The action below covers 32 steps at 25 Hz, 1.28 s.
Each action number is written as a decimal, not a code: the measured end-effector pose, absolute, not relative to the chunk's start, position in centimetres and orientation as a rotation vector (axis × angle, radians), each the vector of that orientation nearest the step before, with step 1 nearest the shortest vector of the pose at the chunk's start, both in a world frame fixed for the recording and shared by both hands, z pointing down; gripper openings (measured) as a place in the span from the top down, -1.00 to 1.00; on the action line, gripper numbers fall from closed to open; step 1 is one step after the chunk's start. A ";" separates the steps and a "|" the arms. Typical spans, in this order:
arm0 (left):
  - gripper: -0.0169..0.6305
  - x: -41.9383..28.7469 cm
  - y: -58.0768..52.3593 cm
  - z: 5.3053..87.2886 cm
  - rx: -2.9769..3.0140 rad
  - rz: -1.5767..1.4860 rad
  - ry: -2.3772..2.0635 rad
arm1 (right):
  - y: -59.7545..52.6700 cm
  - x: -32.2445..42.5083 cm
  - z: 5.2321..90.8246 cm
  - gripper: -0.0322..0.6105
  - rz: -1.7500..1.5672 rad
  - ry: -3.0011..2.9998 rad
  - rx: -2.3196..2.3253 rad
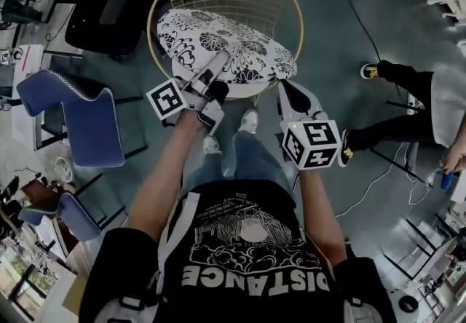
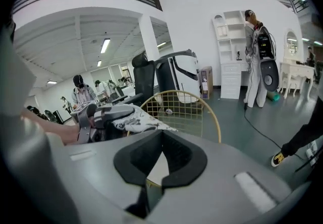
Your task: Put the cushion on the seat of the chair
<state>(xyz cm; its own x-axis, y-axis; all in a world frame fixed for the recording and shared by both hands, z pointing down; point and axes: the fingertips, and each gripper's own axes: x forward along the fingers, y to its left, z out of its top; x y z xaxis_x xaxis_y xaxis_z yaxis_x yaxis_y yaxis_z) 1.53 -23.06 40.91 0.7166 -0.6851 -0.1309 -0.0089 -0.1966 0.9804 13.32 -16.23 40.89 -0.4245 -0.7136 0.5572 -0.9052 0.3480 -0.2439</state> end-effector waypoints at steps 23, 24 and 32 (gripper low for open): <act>0.65 -7.7 -11.4 67.5 1.314 -0.129 -0.863 | -16.4 12.7 60.5 0.76 1.123 -2.041 1.310; 0.61 -8.0 -11.2 68.0 1.310 -0.113 -0.881 | -16.9 12.9 61.6 0.67 1.153 -2.034 1.307; 0.15 -8.9 -10.1 70.3 1.248 -0.078 -0.957 | -17.9 12.6 70.2 0.29 1.212 -1.895 1.223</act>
